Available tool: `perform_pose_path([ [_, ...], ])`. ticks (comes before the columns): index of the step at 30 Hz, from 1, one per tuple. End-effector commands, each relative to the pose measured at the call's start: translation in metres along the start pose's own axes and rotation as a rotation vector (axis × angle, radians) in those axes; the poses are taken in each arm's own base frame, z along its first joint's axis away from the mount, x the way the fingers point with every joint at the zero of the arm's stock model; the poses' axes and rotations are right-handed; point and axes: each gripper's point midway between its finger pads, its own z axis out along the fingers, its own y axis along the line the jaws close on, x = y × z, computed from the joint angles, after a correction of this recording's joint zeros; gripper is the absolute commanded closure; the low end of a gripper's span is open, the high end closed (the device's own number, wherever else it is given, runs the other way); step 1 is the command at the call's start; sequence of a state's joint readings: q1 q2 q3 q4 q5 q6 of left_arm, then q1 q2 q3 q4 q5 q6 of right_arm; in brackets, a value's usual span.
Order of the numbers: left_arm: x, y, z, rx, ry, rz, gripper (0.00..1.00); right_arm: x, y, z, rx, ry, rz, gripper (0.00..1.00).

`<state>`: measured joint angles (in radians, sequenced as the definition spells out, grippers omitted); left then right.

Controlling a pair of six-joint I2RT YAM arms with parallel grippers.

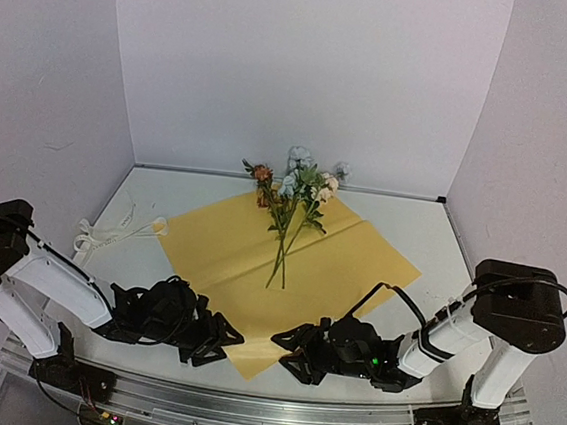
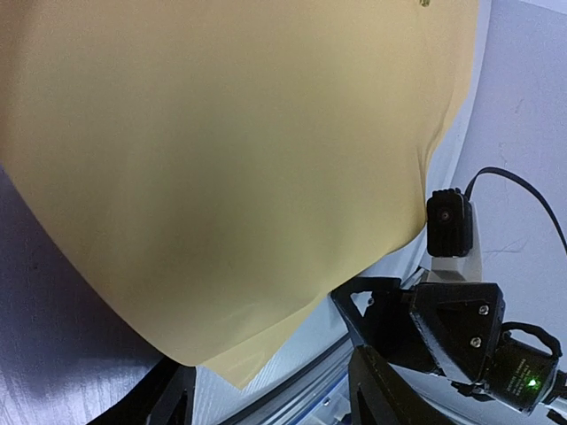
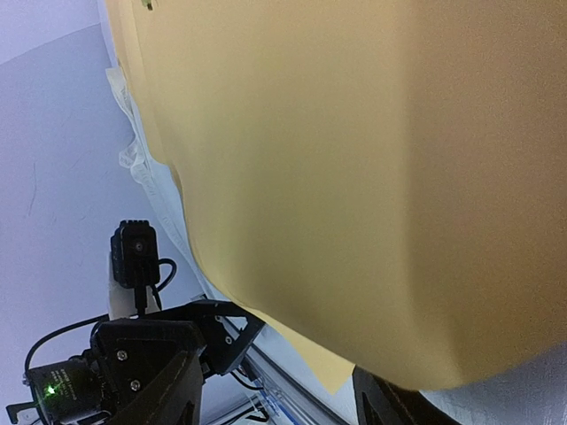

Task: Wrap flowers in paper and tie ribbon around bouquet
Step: Pick up the bottom corner of the flattened wrapping paper from the center of the board, then fold the bottom corner of the flattened wrapping paper at the center of the board.

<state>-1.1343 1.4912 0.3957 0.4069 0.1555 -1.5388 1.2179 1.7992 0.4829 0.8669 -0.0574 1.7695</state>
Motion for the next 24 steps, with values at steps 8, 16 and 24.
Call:
perform_pose_path([
  [8,-0.013,-0.018,0.005,0.020,-0.091,-0.007,0.61,-0.007,-0.017,-0.002,0.075,-0.029,-0.051,0.39],
  [16,-0.020,-0.039,0.005,0.084,-0.134,0.058,0.86,-0.011,-0.012,-0.015,0.099,-0.060,-0.123,0.36],
  [24,-0.024,-0.090,-0.017,0.184,-0.175,0.121,1.00,-0.030,0.013,-0.052,0.174,-0.190,-0.316,0.26],
])
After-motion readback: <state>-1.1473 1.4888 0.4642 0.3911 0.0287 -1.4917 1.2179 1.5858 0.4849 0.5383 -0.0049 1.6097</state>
